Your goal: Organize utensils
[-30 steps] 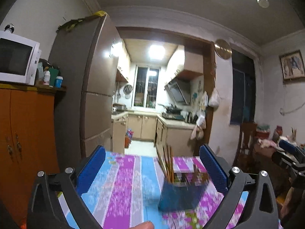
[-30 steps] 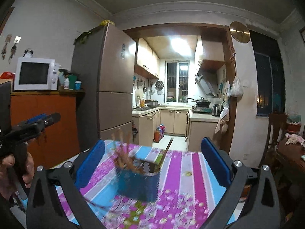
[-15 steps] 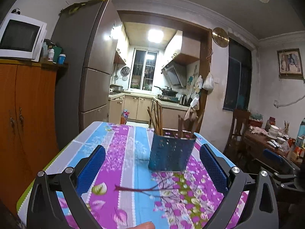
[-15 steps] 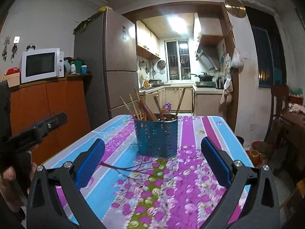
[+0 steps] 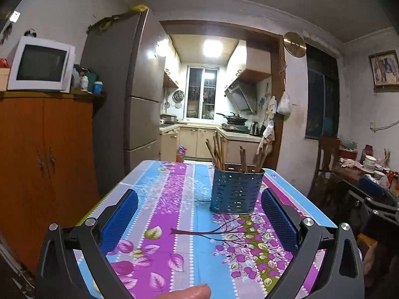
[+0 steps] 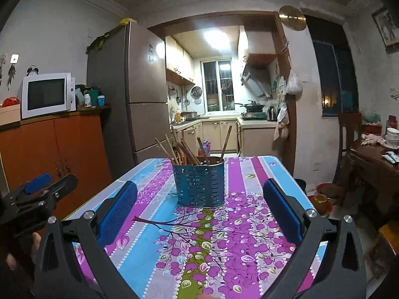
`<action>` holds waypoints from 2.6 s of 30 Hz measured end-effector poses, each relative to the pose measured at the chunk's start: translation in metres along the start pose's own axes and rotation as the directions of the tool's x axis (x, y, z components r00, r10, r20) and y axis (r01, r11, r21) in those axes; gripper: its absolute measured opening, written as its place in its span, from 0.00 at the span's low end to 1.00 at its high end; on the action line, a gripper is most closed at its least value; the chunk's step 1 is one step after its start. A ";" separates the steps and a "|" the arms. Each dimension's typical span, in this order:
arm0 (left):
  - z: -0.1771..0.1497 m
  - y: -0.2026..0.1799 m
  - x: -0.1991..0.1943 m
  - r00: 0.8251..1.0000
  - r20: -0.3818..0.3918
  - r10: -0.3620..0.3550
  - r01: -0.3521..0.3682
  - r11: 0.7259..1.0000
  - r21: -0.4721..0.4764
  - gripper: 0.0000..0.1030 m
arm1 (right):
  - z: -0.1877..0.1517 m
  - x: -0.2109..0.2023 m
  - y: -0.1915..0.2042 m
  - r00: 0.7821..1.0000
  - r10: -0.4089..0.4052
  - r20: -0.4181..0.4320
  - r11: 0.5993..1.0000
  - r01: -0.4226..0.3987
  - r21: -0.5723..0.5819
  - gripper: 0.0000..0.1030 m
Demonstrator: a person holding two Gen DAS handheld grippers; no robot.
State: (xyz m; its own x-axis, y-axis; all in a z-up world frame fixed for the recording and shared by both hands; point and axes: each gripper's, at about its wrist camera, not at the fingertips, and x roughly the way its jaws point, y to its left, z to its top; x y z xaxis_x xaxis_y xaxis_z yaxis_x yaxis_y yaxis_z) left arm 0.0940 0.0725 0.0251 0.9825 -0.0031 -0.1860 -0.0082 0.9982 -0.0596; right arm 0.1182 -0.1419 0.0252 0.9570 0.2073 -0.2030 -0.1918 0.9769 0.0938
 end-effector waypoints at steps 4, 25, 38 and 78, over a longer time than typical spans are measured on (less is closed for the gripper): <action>0.001 0.000 -0.013 1.000 0.017 0.011 -0.011 1.000 0.001 0.95 | -0.001 -0.012 0.005 1.000 0.007 0.005 1.000 -0.007 0.006 0.95; -0.005 -0.018 -0.039 1.000 0.026 0.006 -0.007 0.999 0.035 0.95 | -0.009 -0.049 0.025 1.000 0.009 0.025 0.999 -0.008 -0.036 0.95; -0.005 -0.029 -0.039 0.999 0.040 0.011 -0.013 0.998 0.056 0.95 | -0.009 -0.050 0.024 1.000 0.017 0.024 0.999 -0.016 -0.039 0.95; -0.002 -0.034 -0.039 0.999 0.051 0.016 -0.020 0.997 0.068 0.95 | -0.005 -0.052 0.027 0.999 0.030 0.033 0.998 -0.029 -0.048 0.95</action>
State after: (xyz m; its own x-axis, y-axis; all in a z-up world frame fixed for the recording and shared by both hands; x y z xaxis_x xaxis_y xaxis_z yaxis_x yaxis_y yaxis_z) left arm 0.0553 0.0389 0.0328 0.9905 0.0163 -0.1369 -0.0149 0.9998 0.0110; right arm 0.0622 -0.1262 0.0339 0.9573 0.2351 -0.1679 -0.2295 0.9719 0.0524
